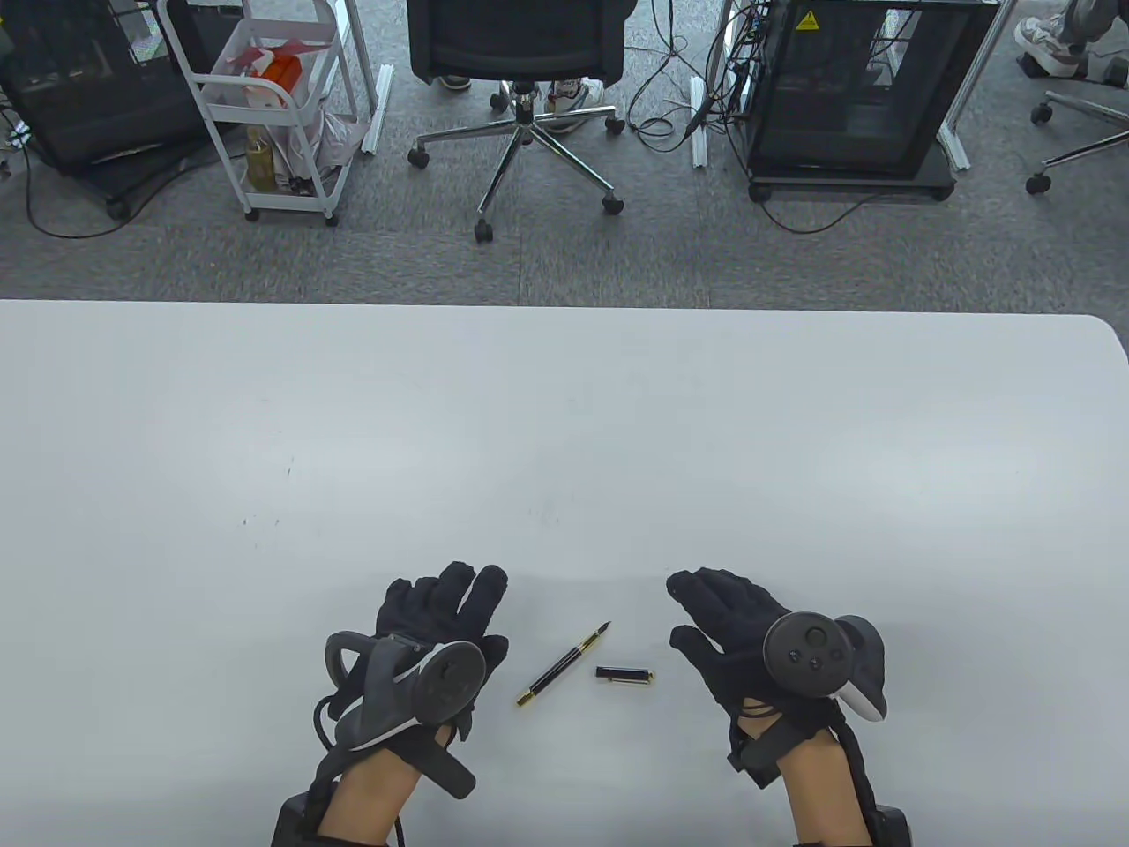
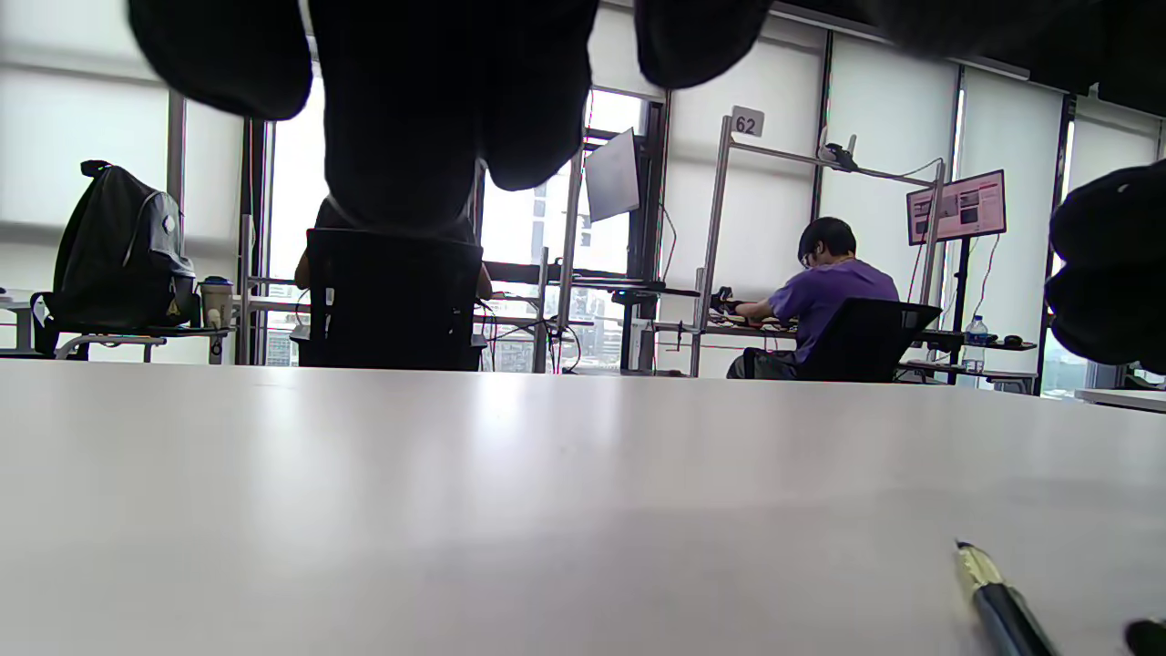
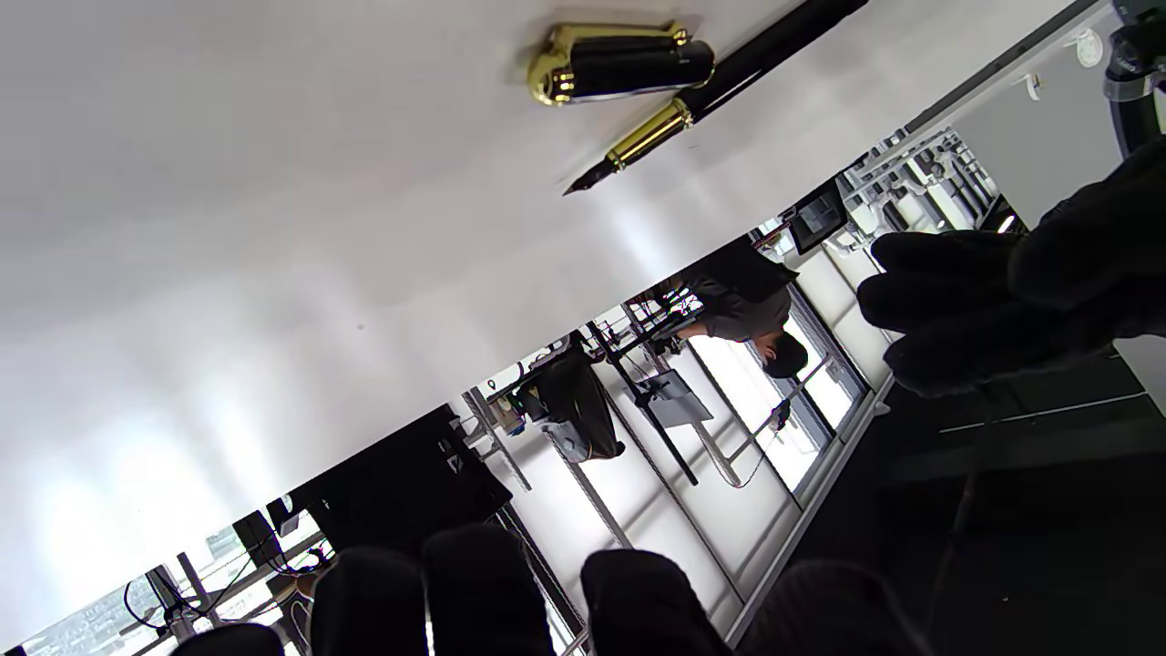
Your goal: Remove fountain pen cap from fountain pen with right hand
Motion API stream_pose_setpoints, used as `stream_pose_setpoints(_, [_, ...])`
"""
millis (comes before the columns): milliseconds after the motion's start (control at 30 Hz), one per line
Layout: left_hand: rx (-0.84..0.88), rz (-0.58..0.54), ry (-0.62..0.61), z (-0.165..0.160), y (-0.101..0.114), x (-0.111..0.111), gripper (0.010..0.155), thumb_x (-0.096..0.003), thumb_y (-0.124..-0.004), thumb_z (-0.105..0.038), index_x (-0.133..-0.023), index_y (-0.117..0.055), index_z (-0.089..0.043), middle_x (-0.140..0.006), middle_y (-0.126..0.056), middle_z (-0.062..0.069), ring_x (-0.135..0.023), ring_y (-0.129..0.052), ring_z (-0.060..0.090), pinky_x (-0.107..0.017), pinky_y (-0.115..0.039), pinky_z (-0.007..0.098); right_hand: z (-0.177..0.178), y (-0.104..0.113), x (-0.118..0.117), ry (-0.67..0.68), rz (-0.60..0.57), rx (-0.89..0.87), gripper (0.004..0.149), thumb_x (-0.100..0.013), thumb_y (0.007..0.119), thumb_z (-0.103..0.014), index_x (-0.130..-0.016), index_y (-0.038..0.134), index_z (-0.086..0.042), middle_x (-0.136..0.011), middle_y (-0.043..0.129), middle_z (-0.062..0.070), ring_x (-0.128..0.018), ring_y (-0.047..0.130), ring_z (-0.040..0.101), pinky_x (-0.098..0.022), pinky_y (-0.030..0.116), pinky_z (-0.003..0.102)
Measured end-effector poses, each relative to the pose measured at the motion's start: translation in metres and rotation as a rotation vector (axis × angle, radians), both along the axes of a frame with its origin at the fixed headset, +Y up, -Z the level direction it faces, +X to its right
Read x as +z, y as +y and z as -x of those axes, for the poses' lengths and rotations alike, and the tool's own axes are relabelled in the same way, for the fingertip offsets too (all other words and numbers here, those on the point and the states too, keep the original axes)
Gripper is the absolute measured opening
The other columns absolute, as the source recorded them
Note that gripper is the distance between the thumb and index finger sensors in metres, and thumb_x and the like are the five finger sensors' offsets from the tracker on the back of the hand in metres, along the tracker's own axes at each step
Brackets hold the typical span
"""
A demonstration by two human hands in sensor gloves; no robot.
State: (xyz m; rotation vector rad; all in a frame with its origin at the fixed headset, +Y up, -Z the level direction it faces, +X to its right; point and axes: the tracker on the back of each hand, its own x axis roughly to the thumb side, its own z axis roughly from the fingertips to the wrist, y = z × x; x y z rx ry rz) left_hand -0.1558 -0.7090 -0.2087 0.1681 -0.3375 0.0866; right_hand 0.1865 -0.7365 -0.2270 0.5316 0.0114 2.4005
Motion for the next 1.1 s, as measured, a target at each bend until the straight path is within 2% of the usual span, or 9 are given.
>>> stream_pose_setpoints(200, [0.088, 0.038, 0.001, 0.011, -0.004, -0.002, 0.073, -0.0330, -0.064, -0.059, -0.099, -0.040, -0.037, -0.104, -0.069, 0.017, -0.088, -0.085, 0.045, -0.062, -0.061, 0.069, -0.005, -0.004, -0.002, -0.006, 0.012, -0.048, 0.064, -0.051, 0.066, -0.054, -0.106, 0.056, -0.022, -0.108, 0.059, 0.027, -0.098, 0.058, 0.053, -0.069, 0.046, 0.071])
stream_pose_setpoints(500, [0.094, 0.037, -0.018, 0.009, -0.006, -0.003, 0.074, -0.0331, -0.059, -0.062, -0.098, -0.030, -0.042, -0.111, -0.053, 0.016, -0.097, -0.073, 0.046, -0.065, -0.055, 0.071, -0.001, -0.007, -0.002, 0.036, 0.042, -0.023, 0.071, -0.050, 0.066, -0.059, -0.110, 0.045, -0.027, -0.114, 0.047, 0.025, -0.103, 0.044, 0.055, -0.071, 0.039, 0.073])
stream_pose_setpoints(700, [0.085, 0.086, -0.038, 0.006, -0.011, -0.003, 0.074, -0.0336, -0.055, -0.064, -0.099, -0.026, -0.042, -0.112, -0.050, 0.016, -0.099, -0.069, 0.047, -0.065, -0.053, 0.072, -0.003, -0.006, -0.002, 0.044, 0.056, -0.041, 0.074, -0.050, 0.065, -0.062, -0.111, 0.038, -0.029, -0.116, 0.042, 0.025, -0.104, 0.039, 0.056, -0.071, 0.035, 0.073])
stream_pose_setpoints(1100, [0.059, 0.079, -0.050, 0.002, -0.012, -0.002, 0.074, -0.0337, -0.056, -0.064, -0.099, -0.028, -0.042, -0.111, -0.051, 0.016, -0.098, -0.069, 0.046, -0.065, -0.053, 0.072, -0.005, -0.005, -0.003, 0.044, 0.061, -0.060, 0.075, -0.050, 0.066, -0.063, -0.111, 0.038, -0.029, -0.116, 0.042, 0.025, -0.104, 0.039, 0.055, -0.071, 0.035, 0.073])
